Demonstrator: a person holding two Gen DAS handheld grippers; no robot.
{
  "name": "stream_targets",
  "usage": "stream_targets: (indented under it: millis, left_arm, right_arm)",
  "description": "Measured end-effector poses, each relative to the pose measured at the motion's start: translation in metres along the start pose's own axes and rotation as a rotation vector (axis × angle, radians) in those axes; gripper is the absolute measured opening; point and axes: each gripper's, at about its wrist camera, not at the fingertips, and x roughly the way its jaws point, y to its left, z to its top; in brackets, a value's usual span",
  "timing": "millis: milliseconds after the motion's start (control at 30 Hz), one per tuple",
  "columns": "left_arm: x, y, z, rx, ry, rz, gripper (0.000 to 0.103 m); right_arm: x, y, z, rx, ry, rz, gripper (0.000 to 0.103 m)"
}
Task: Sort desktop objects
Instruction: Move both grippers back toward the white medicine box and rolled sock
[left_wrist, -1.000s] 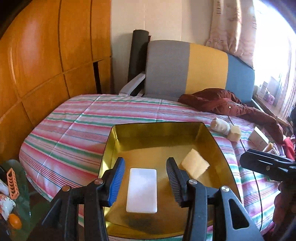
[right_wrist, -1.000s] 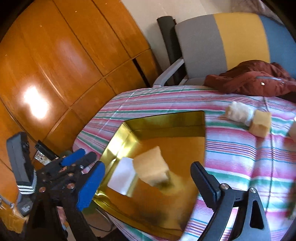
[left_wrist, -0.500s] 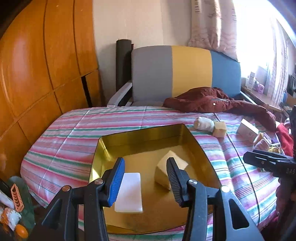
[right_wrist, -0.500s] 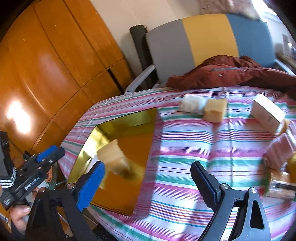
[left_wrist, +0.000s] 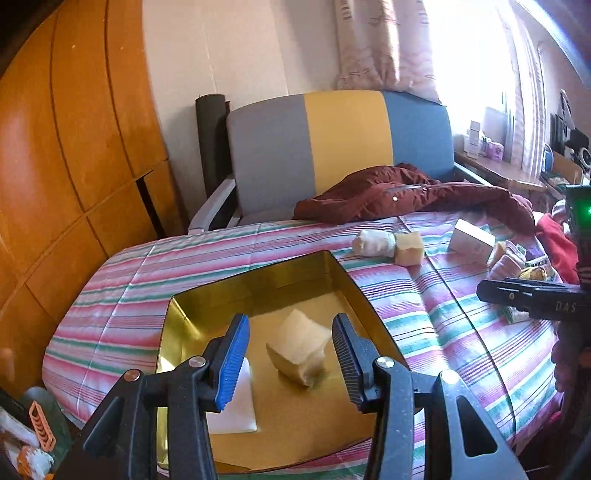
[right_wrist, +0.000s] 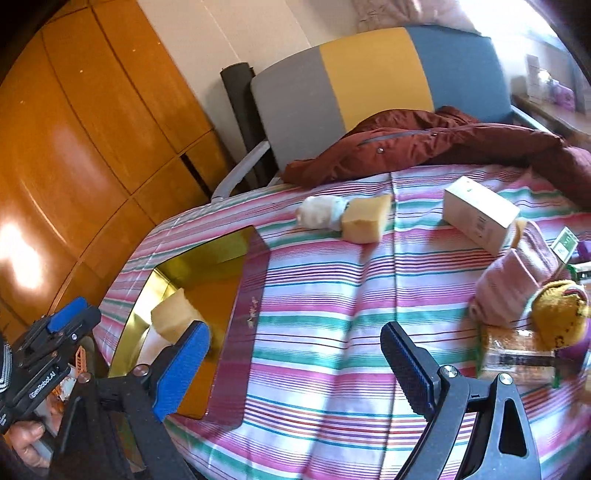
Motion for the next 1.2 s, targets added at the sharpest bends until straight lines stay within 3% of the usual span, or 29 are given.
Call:
stream_targets:
  millis: [733,800,1200]
  left_arm:
    - [0.015,-0.039,0.011,0.098,0.012,-0.029,0.047]
    - [0.019,-0.042,0.012,0.103,0.018,-0.036,0.047]
    - [0.062,-0.063,0.026,0.031,0.126,-0.220,0.047]
  right_arm:
    - [-0.015,-0.048,0.023,0.012,-0.034,-0.104,0.094]
    - [-0.016,-0.054,0.028,0.005,-0.037,-0.116,0.099]
    - [-0.012,-0.120,0.083,-0.014,-0.053,-0.253,0.100]
